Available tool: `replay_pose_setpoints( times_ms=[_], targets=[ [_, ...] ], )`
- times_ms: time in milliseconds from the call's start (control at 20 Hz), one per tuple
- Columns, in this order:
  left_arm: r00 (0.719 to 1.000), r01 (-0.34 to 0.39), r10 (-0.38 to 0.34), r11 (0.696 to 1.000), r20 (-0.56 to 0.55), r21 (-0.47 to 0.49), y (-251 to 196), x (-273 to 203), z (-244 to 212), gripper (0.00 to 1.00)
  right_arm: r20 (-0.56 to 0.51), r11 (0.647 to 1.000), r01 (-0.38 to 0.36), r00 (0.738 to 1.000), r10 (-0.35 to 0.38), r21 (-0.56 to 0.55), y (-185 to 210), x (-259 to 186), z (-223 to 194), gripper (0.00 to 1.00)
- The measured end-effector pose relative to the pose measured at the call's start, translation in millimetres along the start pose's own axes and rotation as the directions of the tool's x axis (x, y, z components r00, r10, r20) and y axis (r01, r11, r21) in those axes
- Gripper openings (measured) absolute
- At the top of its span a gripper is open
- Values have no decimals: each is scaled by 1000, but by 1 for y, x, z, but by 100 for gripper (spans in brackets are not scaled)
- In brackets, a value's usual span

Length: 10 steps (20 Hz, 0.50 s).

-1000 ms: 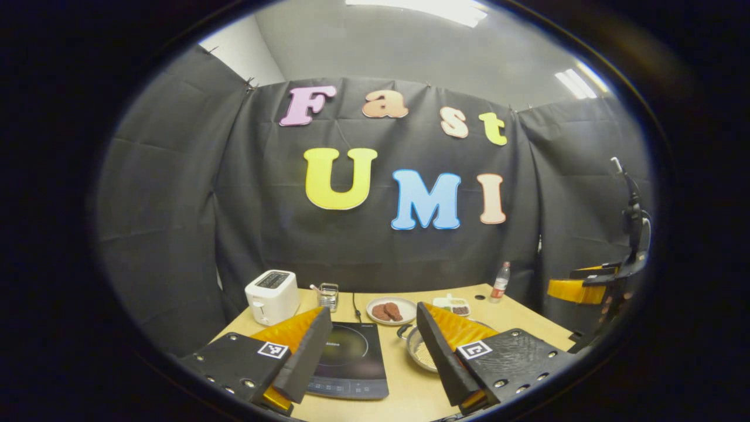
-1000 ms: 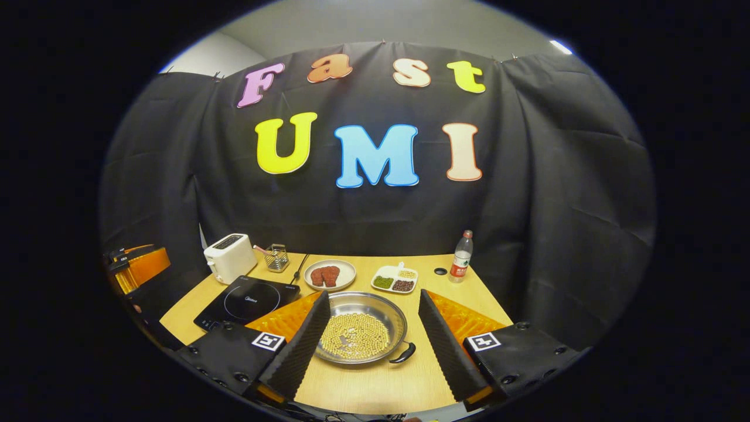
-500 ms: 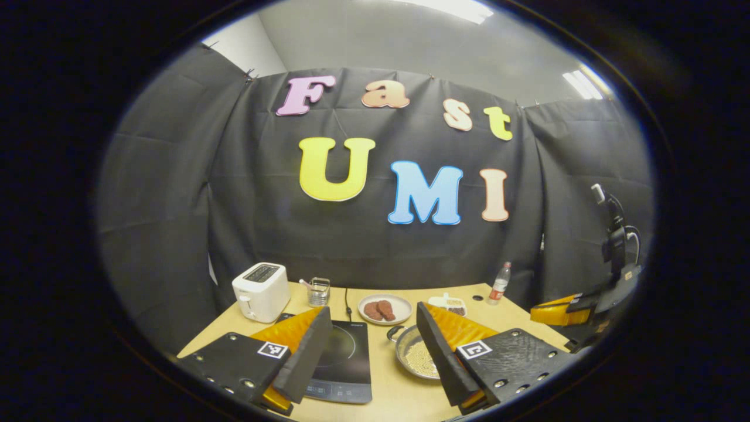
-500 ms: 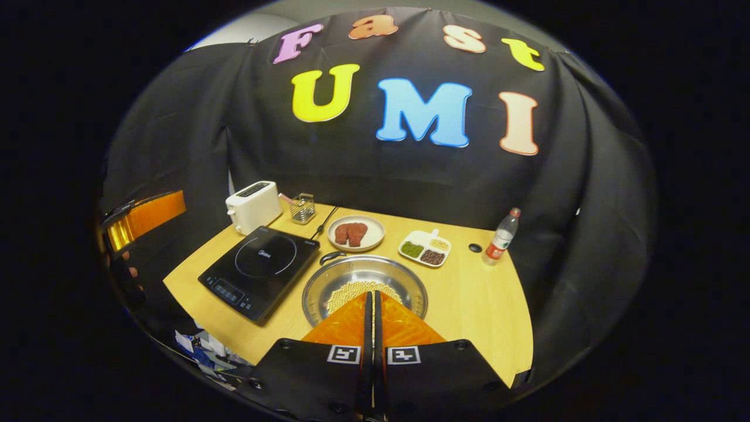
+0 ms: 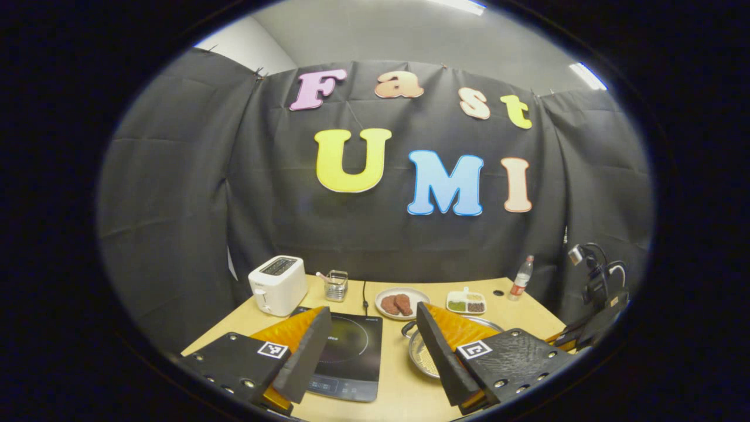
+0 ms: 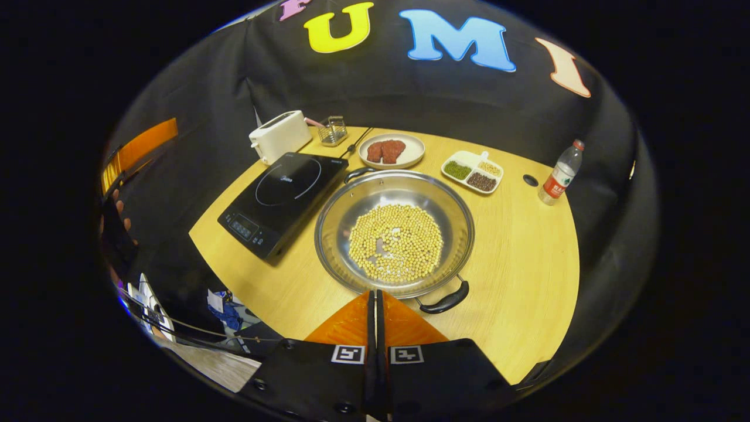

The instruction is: First push the handle of the pot to place it horizontally, then grasp the pot with both hands and set it on the induction cooktop.

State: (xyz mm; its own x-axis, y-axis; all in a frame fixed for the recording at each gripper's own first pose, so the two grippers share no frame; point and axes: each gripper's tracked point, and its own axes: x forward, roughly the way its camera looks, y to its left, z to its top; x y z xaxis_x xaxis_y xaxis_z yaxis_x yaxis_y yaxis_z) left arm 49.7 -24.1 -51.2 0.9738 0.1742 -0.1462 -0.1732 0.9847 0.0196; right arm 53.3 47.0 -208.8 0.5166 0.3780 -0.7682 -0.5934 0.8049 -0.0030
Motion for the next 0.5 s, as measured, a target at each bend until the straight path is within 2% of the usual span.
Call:
replay_pose_setpoints(
  times_ms=[100,500],
  targets=[
    [1000,-19,19,1000,-11,11,-5,2,-2,86,-47,1000,-6,999,5,-8,-12,13,-12,0],
    [996,-69,70,997,-63,26,-30,10,-14,87,-203,998,-53,978,47,-23,-34,59,-54,2]
  ],
)
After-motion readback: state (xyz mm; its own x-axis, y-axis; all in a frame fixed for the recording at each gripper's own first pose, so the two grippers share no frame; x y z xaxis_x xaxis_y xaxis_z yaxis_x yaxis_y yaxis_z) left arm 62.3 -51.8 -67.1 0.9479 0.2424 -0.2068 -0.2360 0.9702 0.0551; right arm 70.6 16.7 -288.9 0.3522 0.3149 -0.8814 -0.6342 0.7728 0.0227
